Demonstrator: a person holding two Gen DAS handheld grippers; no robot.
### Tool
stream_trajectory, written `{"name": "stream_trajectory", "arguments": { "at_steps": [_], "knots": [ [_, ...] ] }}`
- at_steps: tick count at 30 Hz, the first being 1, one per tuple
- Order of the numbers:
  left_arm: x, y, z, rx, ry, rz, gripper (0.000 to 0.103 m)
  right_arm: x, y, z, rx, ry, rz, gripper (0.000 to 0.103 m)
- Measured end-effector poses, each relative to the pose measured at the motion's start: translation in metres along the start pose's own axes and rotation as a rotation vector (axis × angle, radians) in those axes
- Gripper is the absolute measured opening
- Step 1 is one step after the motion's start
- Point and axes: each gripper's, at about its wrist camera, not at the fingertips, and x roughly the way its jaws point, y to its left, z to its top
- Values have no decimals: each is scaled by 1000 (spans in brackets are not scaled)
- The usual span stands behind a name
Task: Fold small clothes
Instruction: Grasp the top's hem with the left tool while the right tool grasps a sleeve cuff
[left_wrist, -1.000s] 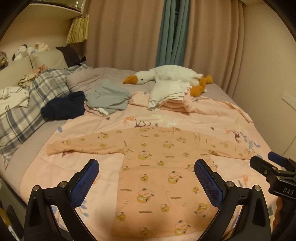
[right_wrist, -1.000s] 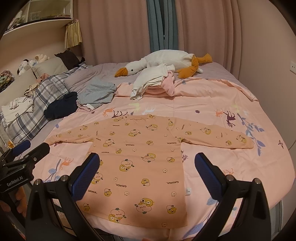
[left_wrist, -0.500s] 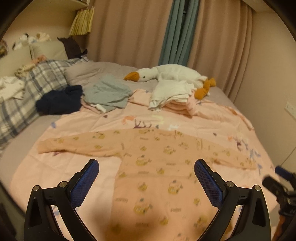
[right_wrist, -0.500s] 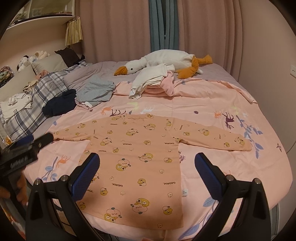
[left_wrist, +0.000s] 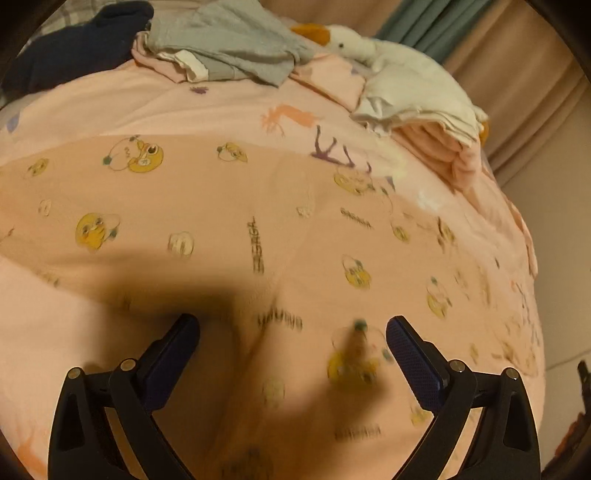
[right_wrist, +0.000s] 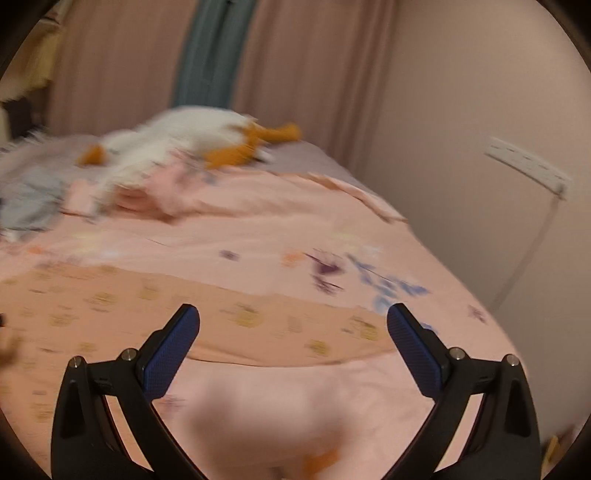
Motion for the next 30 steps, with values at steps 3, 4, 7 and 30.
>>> {"name": "stream_trajectory", "arguments": {
  "at_steps": [3,4,7,30],
  "knots": [
    [2,-13,-2,56,-11,7,100,21,-17,-12,41,38,-44,101],
    [1,-18,-5,86,-10,12,99,28,-20,-13,54,45,-42,101],
    [2,-23,-8,147,-10,52,84,40,-33,-20,115,59,-23,101],
    [3,4,2,83,-30,107,24,136,-139,-73,755,281,394,88]
  ]
}}
